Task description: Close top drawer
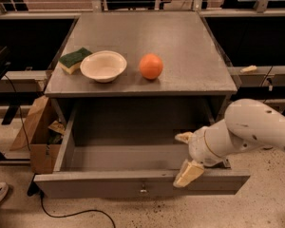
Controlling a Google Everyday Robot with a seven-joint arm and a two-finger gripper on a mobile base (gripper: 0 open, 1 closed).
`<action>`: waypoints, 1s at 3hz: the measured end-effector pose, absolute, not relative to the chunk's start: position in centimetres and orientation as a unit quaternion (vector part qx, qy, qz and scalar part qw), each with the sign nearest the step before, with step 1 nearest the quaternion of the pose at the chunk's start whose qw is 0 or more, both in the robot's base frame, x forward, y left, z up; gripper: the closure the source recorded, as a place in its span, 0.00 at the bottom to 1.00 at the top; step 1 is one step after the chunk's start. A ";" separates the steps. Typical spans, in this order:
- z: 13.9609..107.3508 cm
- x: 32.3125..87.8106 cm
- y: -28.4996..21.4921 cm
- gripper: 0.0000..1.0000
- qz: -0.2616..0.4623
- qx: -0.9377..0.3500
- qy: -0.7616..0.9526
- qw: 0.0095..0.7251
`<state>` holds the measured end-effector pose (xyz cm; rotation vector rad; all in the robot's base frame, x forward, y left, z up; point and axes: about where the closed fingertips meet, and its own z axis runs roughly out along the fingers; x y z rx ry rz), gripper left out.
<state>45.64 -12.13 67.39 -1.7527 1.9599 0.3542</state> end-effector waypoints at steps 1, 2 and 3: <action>67.6 47.8 -11.3 0.17 0.123 -0.643 0.717 0.240; 67.8 49.5 -10.8 0.41 0.117 -0.645 0.716 0.240; 68.1 49.4 -10.7 0.64 0.116 -0.644 0.717 0.240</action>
Offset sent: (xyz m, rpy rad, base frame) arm 0.0603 0.0182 0.0062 -0.0312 -0.0273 -0.0061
